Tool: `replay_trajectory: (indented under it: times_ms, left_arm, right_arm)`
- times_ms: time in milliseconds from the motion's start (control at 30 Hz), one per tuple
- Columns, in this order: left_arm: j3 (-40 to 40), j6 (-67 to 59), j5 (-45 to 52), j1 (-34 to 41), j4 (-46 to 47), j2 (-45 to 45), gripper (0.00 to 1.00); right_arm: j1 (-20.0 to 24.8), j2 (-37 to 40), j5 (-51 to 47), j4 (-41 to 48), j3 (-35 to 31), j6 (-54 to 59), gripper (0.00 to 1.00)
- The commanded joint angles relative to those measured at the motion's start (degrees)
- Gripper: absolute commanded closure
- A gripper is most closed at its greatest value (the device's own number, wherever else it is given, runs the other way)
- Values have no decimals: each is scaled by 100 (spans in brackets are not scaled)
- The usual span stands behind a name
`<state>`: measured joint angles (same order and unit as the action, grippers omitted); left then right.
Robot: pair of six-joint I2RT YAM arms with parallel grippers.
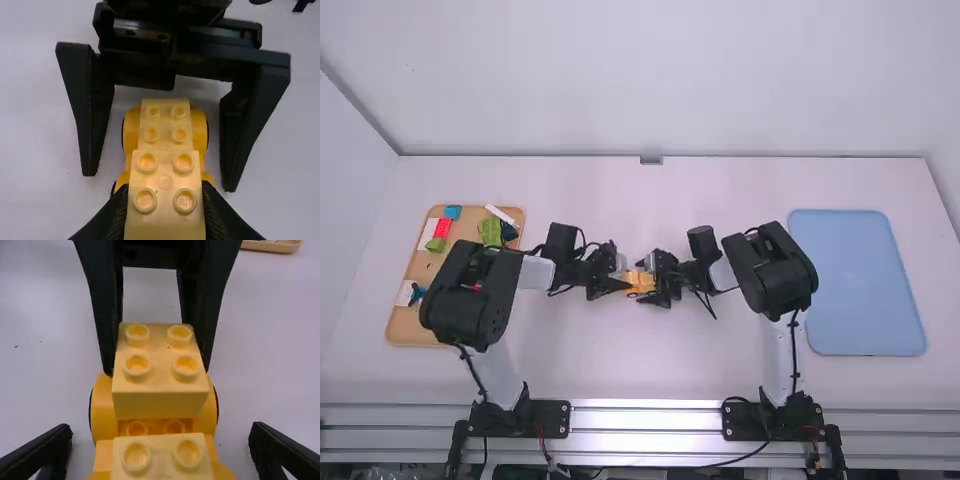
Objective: Assemble lego blocks to make yellow taxi
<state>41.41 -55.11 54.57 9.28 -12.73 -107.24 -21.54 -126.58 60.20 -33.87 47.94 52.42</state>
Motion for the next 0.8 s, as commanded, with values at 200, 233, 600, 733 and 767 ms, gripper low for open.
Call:
replay_trajectory:
  times_ms: [200, 233, 600, 733, 767]
  left_arm:
    - [33, -44, 260, 48, -17, -46, 72]
    - [33, -46, 184, 50, -22, -46, 70]
    - [33, -22, -175, 205, -87, -46, 71]
    - [33, -22, -225, 208, -129, -46, 71]
    - [33, -15, -308, 190, -120, -46, 71]
  right_arm:
    - [74, -52, -26, 4, 83, -15, 27]
    - [94, -52, -28, 24, 85, -9, 30]
    - [74, -52, -164, 173, 83, 33, 47]
    - [50, -52, -155, 229, 83, 59, 48]
    - [50, -52, -157, 293, 83, 94, 48]
